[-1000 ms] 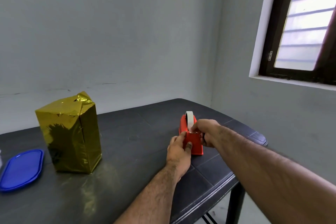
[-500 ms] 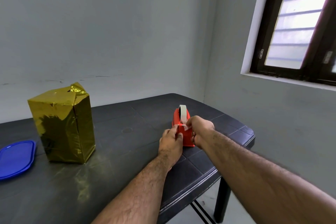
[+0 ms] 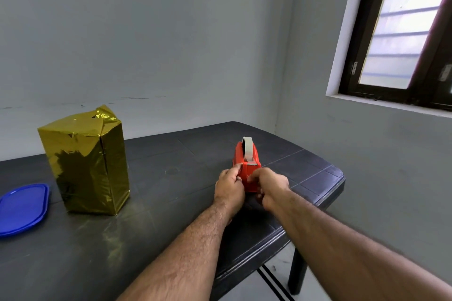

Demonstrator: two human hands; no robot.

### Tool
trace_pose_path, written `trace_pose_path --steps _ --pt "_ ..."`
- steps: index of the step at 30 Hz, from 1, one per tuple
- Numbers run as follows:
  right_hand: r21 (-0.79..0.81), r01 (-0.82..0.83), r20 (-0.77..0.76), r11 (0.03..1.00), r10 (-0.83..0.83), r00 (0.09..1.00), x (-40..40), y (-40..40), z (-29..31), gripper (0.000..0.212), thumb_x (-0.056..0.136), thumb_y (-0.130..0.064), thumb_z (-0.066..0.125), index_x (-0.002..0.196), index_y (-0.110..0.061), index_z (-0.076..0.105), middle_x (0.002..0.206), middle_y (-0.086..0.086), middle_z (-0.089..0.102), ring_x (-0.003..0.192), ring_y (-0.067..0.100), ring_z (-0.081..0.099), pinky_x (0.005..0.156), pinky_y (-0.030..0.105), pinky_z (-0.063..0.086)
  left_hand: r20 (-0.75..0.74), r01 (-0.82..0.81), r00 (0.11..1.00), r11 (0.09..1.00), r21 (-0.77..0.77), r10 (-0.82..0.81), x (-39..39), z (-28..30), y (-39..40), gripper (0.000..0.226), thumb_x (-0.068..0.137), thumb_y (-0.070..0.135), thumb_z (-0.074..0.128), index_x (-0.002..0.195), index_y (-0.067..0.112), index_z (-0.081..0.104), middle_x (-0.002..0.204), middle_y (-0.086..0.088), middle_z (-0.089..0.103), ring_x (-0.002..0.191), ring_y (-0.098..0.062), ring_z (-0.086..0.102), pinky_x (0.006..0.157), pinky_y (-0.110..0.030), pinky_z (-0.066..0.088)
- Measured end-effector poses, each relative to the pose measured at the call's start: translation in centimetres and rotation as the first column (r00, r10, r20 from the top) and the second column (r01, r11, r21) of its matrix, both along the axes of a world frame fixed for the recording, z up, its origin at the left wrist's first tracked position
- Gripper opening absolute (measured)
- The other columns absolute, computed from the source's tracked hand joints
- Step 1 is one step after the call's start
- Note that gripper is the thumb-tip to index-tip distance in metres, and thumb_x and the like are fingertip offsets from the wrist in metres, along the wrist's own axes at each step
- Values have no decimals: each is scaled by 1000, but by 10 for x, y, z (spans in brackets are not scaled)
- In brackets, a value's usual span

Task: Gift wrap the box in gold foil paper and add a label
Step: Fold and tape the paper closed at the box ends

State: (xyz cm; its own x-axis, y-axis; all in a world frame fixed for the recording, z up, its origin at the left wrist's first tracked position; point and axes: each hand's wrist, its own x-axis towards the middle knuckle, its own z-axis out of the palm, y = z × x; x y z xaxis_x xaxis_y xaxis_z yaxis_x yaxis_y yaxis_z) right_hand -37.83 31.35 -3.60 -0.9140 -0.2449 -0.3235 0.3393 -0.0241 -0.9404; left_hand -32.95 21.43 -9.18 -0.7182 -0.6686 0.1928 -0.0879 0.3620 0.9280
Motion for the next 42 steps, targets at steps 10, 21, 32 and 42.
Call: trace_pose_path --steps 10,21,32,42 --pt "-279 -204 -105 938 181 978 29 1 57 28 81 2 76 77 -16 55 55 -1 39 40 11 30 40 26 25 -472 159 861 780 605 191 60 41 12 44 102 43 63 101 2 77 93 -11 74 79 -19 60 70 -35 48" --pt "-337 -456 -257 823 386 886 107 -51 111 17 84 0 77 77 -10 65 52 -2 36 41 13 27 44 28 25 -394 37 911 927 373 123 170 149 -29 18 88 27 81 88 9 81 86 -9 79 79 -18 63 68 -32 45" --pt "-60 -443 -675 895 291 678 183 -123 147 59 71 -62 90 71 -6 71 58 0 63 52 15 55 52 34 52 -387 -221 858 923 315 337 287 185 -88 10 83 8 73 73 6 72 67 -11 66 58 -19 54 55 -30 40" --pt "449 -714 -334 537 842 424 178 -186 170 33 84 -14 87 108 -15 65 116 7 68 101 26 69 94 51 61 -338 -91 915 931 353 218 331 184 -131 16 97 13 65 85 5 71 77 -10 68 66 -18 58 59 -33 44"
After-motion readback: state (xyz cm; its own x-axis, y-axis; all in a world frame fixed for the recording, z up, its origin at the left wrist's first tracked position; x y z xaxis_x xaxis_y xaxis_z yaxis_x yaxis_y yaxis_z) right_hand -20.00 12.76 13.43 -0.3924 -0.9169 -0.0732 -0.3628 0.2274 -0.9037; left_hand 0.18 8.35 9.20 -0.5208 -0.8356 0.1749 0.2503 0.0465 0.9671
